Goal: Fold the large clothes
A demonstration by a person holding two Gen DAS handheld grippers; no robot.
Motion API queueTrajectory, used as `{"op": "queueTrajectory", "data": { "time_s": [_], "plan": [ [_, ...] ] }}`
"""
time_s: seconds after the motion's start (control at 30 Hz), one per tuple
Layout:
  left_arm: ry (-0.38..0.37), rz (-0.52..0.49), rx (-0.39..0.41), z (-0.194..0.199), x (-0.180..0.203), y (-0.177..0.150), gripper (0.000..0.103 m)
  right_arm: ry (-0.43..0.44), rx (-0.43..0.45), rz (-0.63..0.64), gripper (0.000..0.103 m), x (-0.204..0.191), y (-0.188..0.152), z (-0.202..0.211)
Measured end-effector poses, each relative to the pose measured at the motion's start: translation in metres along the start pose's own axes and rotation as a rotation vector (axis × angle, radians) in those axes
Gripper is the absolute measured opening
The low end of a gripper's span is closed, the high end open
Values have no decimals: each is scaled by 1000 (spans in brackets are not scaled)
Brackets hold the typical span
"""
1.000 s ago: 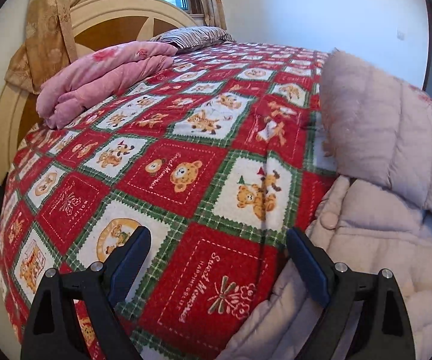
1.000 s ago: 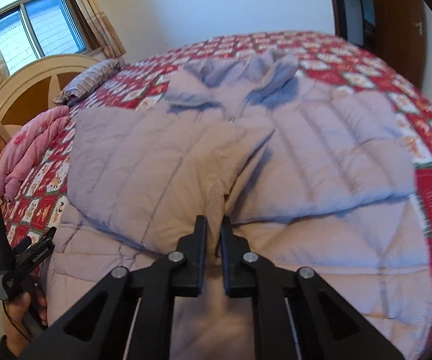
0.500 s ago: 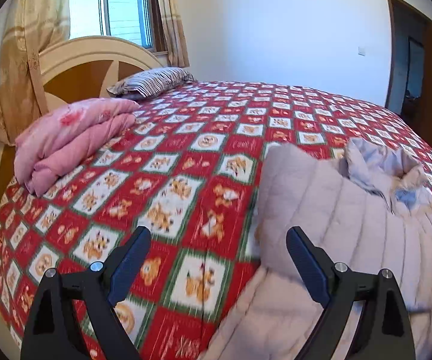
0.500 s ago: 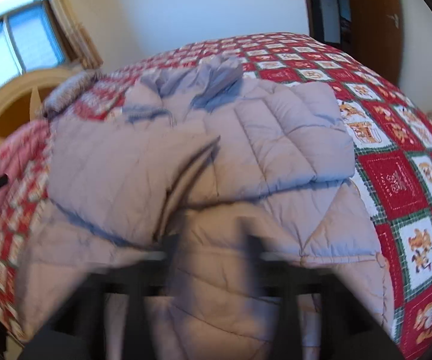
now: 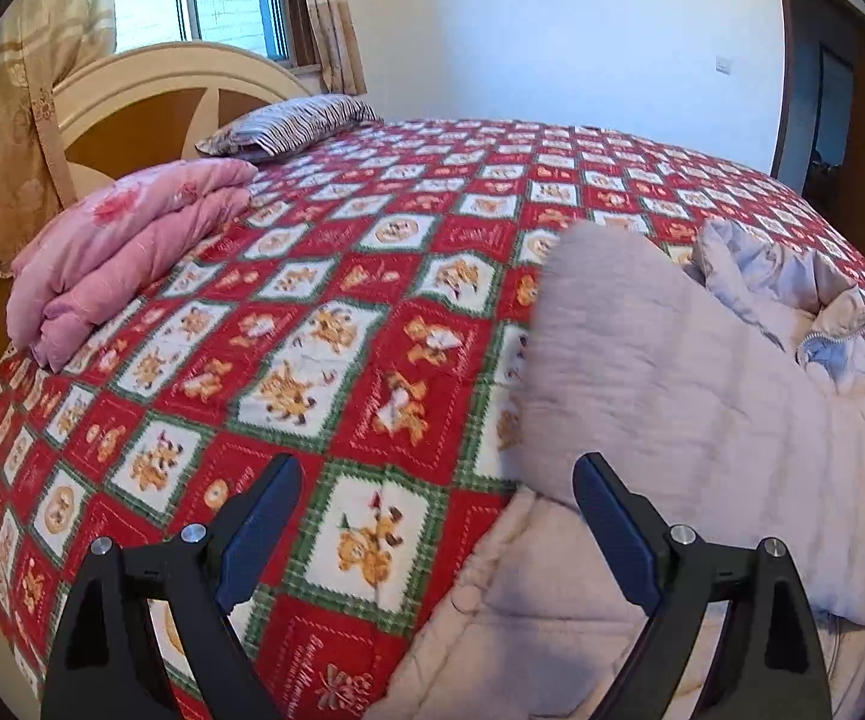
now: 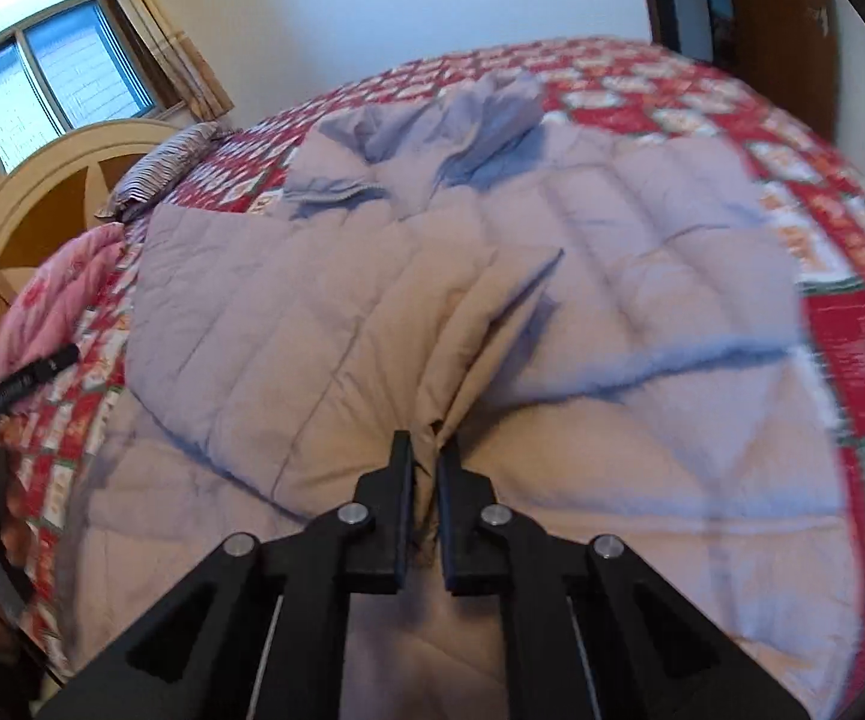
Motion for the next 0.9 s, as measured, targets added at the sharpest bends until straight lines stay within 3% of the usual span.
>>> {"op": "queueTrajectory", "data": {
  "time_s": [0.13,0.17,0.2,0.27,0.33,0.4,0.53,0.7,0.77,0.9],
  "plan": [
    [-27,8,12,3,5,13,92,-74,29,-33,14,33,3,7],
    [-37,2,20,5,9,18,92,-72,27,-48,27,39,4,7],
    [-42,-6,29,7,13,22,92,-76,23,-62,49,42,5,9],
    [-57,-27,63,15,24,36,92,-87,62,-98,64,47,12,23],
    [-100,-41,103,21,38,54,92,-117,135,-119,64,50,21,44],
    [-163,-39,120,15,55,71,92,-93,185,-134,59,44,32,58],
    [-173,-55,88,-18,88,86,92,-74,203,-93,55,18,54,44],
    [-146,-111,-36,-81,121,71,92,-44,141,-66,55,-4,65,-11],
    [-131,-106,-83,-103,126,58,92,-75,114,-33,55,-8,62,-33],
    [-140,-90,-62,-113,127,45,96,-93,85,-18,53,1,46,-53]
  ]
}}
Point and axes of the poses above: each gripper's, at about its wrist camera, not at the fingertips, and z roughly against the way its jaws point, x to its right, y to its top, the point moved 6 cm from there along -z, roughly the way its jaws point, and after that the axes turned 13 degrees about -z, right-handed, at the moved point
